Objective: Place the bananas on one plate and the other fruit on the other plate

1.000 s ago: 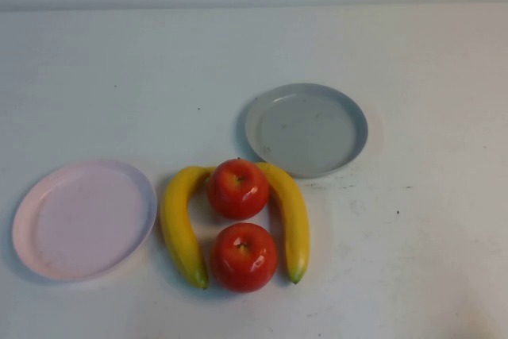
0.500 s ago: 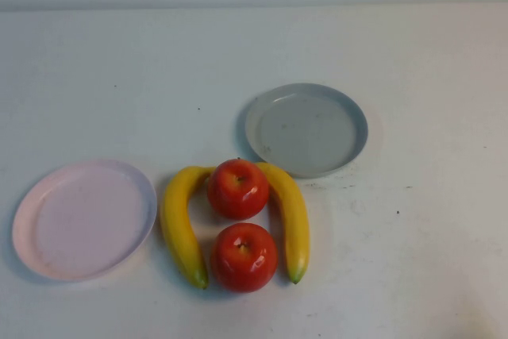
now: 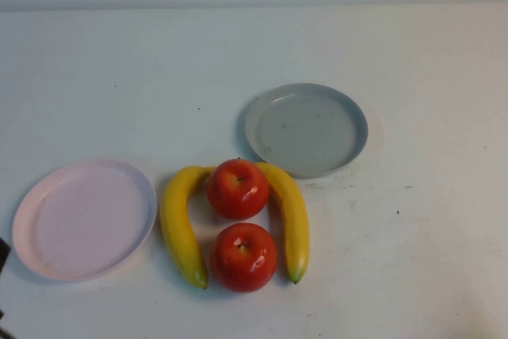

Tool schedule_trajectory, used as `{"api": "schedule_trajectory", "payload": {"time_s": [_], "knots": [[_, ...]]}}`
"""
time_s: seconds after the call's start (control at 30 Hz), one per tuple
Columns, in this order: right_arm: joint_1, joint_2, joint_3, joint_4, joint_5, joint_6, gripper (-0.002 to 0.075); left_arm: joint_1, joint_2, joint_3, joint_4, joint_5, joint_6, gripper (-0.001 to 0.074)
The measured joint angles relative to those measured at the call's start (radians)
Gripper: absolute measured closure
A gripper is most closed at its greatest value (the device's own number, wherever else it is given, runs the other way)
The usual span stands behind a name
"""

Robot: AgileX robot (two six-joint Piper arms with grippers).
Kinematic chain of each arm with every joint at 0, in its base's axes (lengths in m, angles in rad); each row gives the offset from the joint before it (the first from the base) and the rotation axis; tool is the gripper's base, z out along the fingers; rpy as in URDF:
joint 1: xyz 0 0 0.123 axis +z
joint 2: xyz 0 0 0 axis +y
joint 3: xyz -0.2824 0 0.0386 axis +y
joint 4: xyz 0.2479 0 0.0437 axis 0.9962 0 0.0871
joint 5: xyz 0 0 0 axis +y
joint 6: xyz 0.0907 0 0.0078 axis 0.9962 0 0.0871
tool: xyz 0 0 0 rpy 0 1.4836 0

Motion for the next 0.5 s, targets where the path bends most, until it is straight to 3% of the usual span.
{"api": "schedule_trajectory", "payload": {"time_s": [0.17, 0.5], "knots": [[0.000, 0.000, 0.000, 0.000, 0.000, 0.000, 0.0743, 0.000, 0.274, -0.181, 0.022, 0.272, 0.118, 0.0736], [0.000, 0.000, 0.000, 0.000, 0.000, 0.000, 0.0743, 0.000, 0.745, -0.441, 0.038, 0.518, 0.358, 0.0736]]}}
